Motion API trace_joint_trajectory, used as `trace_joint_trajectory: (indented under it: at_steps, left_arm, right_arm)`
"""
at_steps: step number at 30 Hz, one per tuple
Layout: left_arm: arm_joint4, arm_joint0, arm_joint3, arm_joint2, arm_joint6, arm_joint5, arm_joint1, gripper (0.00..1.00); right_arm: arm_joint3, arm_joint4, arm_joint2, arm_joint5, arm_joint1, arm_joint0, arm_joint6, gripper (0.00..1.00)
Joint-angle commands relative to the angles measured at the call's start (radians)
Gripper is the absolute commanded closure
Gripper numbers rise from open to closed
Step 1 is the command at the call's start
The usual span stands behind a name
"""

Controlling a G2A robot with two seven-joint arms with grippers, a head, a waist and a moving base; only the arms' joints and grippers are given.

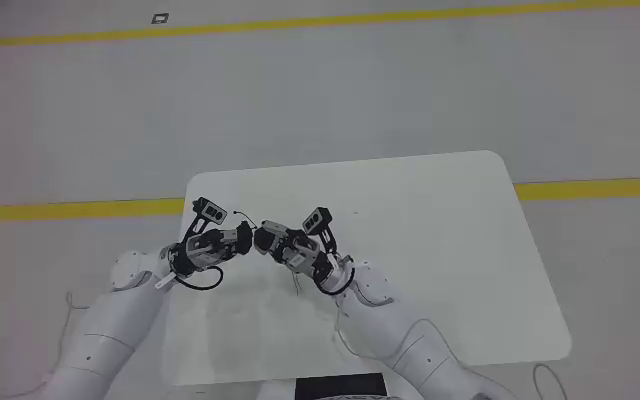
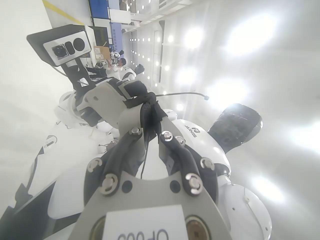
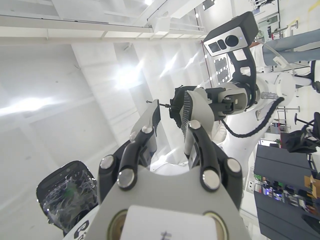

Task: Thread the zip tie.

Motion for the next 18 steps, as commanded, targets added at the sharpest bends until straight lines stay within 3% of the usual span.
trace_joint_trajectory:
  at_steps: [1,13,18]
  left_arm:
    - [0.000,0.000,0.000,0.000,0.000,0.000,0.000,1.00]
    - [0.000,0.000,0.000,0.000,0.000,0.000,0.000,1.00]
    - [0.000,0.000,0.000,0.000,0.000,0.000,0.000,1.00]
  right_arm:
    - [0.005,-0.005,0.004,0.000,-0.004,0.000,0.000,0.84]
    - [0.031,-0.024,0.021,0.000,-0.023,0.005,0.003,0.85]
    - [0.039,-0.029,0.026,0.000,-0.030,0.008,0.004,0.93]
